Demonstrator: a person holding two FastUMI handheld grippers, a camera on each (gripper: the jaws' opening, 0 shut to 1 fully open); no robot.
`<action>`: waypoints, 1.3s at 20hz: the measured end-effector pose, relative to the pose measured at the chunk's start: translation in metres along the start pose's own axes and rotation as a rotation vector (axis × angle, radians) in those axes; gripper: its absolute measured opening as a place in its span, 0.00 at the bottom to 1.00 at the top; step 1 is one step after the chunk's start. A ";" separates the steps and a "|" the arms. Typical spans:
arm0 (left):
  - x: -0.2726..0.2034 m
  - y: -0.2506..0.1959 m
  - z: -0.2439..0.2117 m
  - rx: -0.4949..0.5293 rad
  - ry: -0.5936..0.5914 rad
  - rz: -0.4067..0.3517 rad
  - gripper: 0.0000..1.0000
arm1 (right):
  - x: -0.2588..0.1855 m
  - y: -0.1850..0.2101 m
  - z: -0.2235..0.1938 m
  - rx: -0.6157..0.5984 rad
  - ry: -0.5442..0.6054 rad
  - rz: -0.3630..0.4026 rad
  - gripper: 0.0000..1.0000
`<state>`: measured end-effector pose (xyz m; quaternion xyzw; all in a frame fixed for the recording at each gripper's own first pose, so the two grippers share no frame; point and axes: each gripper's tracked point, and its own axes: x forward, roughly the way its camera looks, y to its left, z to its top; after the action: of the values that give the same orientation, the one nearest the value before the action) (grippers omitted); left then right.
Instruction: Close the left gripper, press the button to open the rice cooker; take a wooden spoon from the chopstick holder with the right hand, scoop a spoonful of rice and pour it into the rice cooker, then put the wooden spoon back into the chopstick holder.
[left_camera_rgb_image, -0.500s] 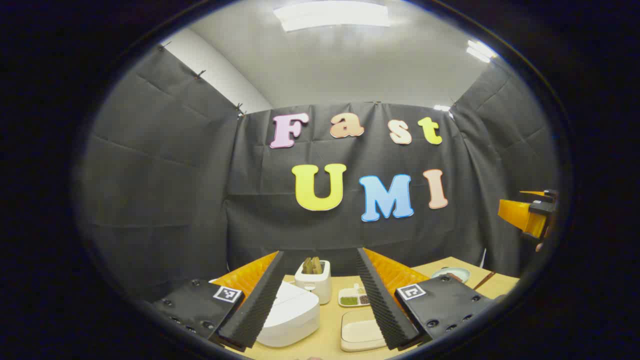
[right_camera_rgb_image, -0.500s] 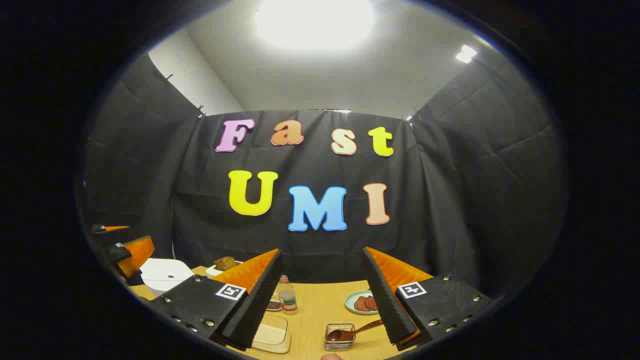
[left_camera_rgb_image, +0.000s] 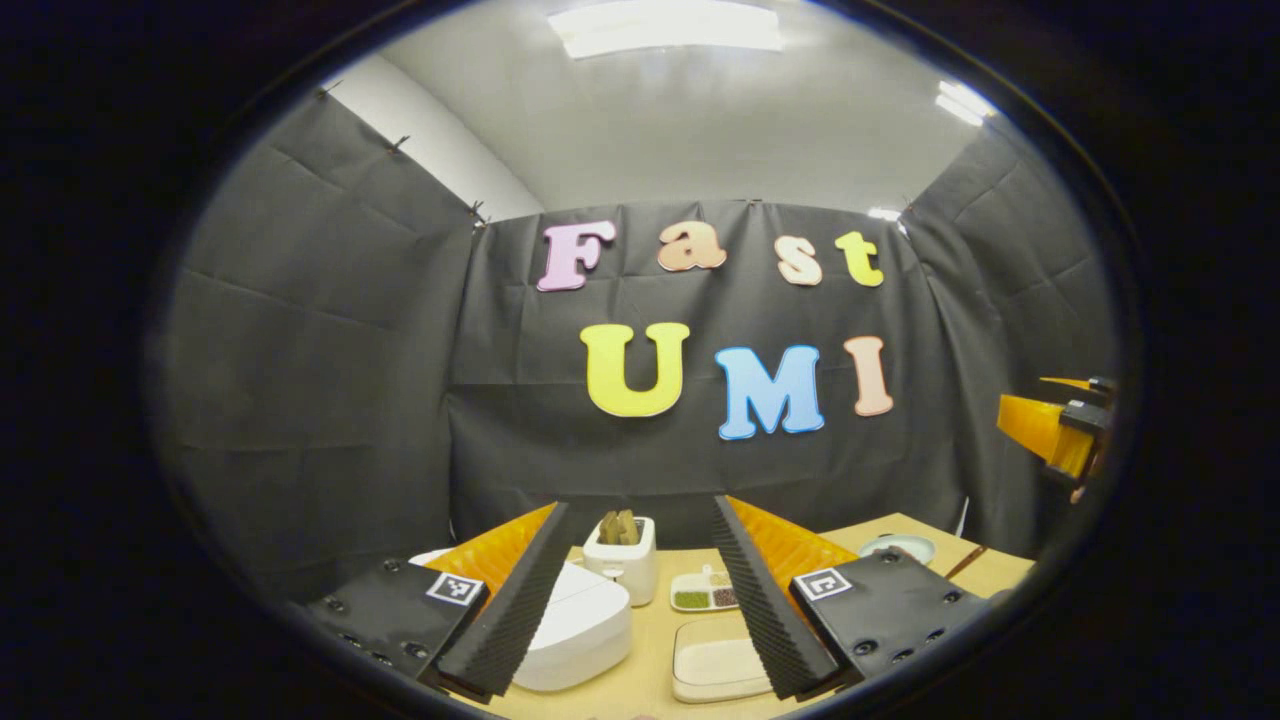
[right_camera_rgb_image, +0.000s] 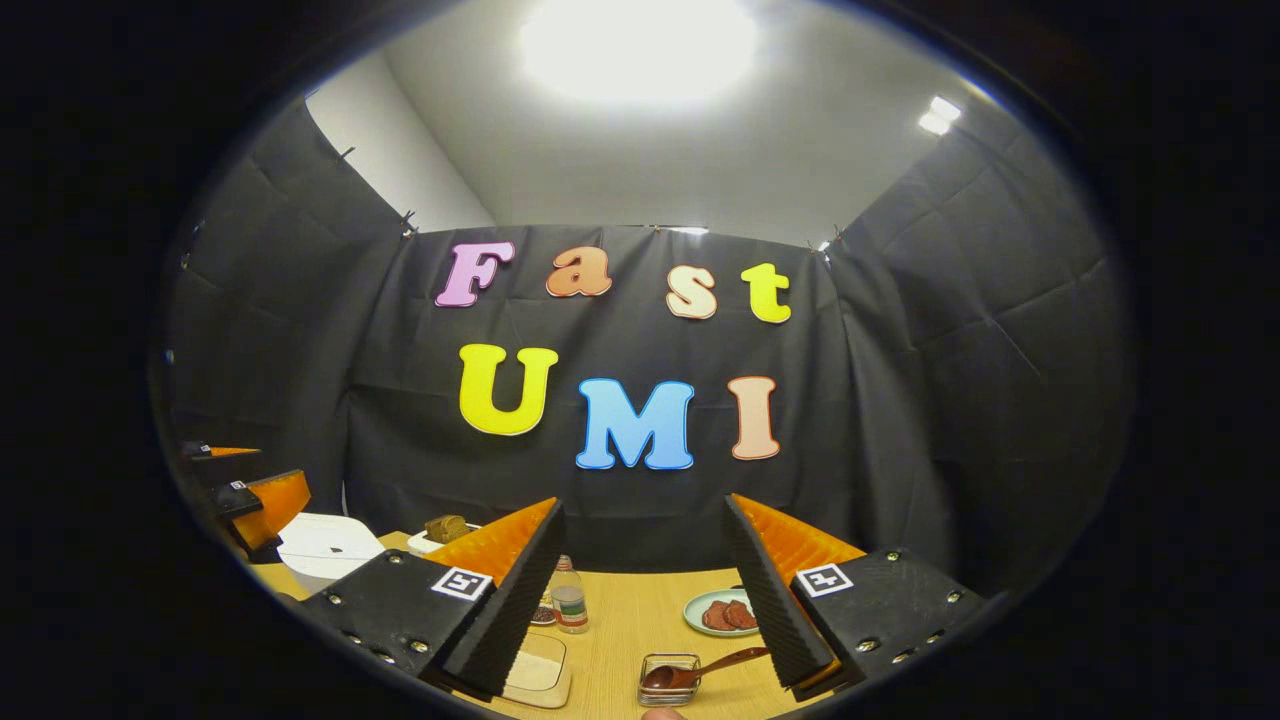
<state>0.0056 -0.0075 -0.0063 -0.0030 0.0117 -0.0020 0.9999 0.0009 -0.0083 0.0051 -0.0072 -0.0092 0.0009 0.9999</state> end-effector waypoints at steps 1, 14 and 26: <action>0.001 -0.002 0.002 0.000 -0.004 -0.006 0.98 | 0.000 -0.001 0.000 0.003 0.003 -0.002 0.95; 0.004 0.009 0.004 0.004 -0.008 -0.020 0.81 | 0.001 -0.002 -0.013 0.004 0.033 -0.001 0.95; 0.002 0.038 0.001 -0.013 -0.011 0.023 0.09 | -0.002 0.008 -0.016 -0.002 0.046 0.013 0.95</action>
<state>0.0082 0.0307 -0.0053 -0.0094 0.0065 0.0098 0.9999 -0.0012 -0.0006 -0.0115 -0.0085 0.0136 0.0072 0.9998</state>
